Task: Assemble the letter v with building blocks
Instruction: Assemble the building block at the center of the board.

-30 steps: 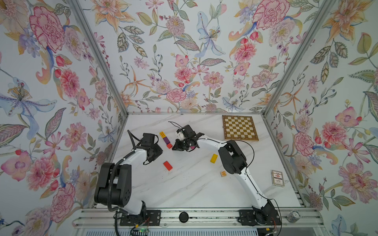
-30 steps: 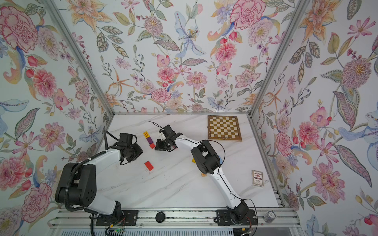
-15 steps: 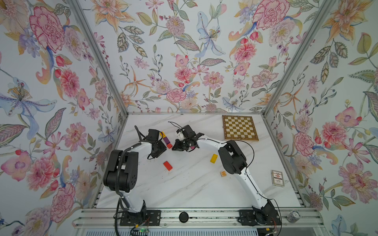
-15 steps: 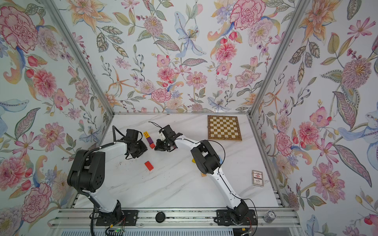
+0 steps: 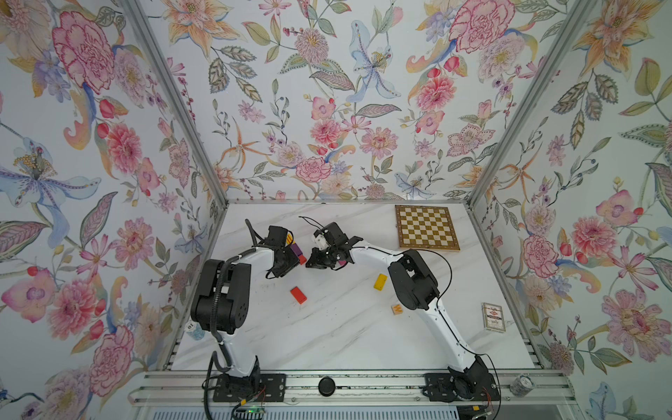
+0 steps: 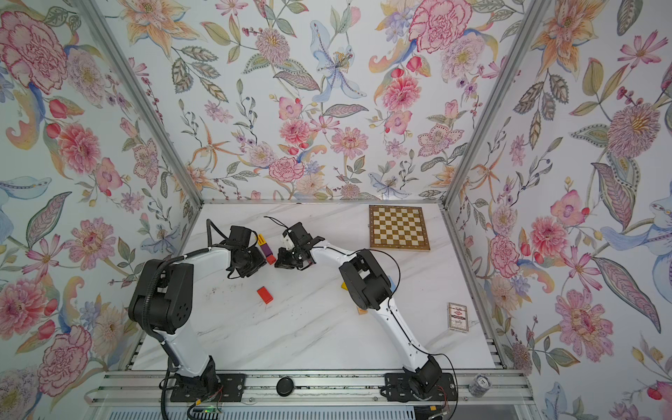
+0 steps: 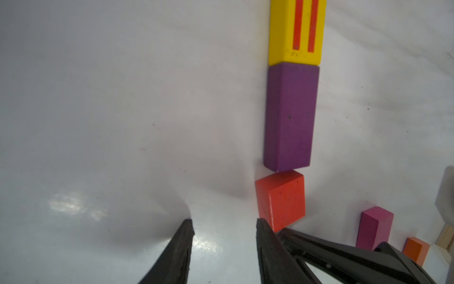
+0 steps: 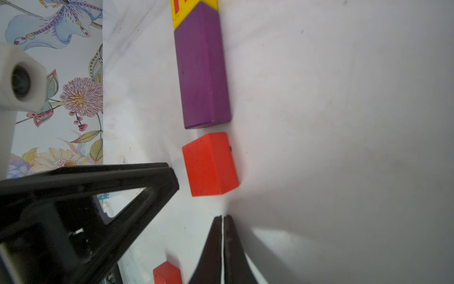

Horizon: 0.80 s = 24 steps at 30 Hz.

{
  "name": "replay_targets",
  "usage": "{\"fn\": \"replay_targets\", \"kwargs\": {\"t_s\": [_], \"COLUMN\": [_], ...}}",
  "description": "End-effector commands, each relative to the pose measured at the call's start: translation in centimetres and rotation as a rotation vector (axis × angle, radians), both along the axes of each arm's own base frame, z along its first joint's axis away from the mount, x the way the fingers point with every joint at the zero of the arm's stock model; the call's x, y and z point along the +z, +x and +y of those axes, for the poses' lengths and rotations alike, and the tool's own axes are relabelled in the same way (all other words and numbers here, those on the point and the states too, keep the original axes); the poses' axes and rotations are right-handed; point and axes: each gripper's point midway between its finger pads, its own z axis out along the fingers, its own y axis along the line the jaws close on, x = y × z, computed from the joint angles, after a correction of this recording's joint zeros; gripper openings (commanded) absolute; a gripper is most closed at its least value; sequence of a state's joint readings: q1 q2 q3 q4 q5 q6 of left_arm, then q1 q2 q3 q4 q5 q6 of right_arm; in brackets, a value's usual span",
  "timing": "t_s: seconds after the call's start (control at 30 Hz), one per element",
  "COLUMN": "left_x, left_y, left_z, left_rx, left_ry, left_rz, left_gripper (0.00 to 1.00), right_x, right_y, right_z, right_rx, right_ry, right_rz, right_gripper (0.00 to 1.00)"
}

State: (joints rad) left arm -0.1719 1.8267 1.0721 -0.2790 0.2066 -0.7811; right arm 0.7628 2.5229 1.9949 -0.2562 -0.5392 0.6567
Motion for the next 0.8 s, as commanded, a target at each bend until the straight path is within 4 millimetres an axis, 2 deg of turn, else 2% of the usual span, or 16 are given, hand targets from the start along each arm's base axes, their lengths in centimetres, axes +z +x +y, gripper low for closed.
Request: {"fn": "replay_targets", "kwargs": {"t_s": [0.0, 0.77], "left_x": [-1.6, -2.6], "left_y": [-1.0, -0.9], "left_z": [-0.2, -0.1], "left_rx": [-0.031, -0.034], "left_ry": [0.022, 0.043], "left_rz": [0.074, 0.099], "left_gripper": [0.47, 0.42], "right_x": [-0.6, -0.6], "right_y": [-0.3, -0.4], "right_z": [-0.7, 0.1], "right_rx": [-0.016, -0.012], "right_ry": [-0.031, 0.001], "right_rz": [0.026, 0.045], "right_gripper": [0.08, 0.1]}}
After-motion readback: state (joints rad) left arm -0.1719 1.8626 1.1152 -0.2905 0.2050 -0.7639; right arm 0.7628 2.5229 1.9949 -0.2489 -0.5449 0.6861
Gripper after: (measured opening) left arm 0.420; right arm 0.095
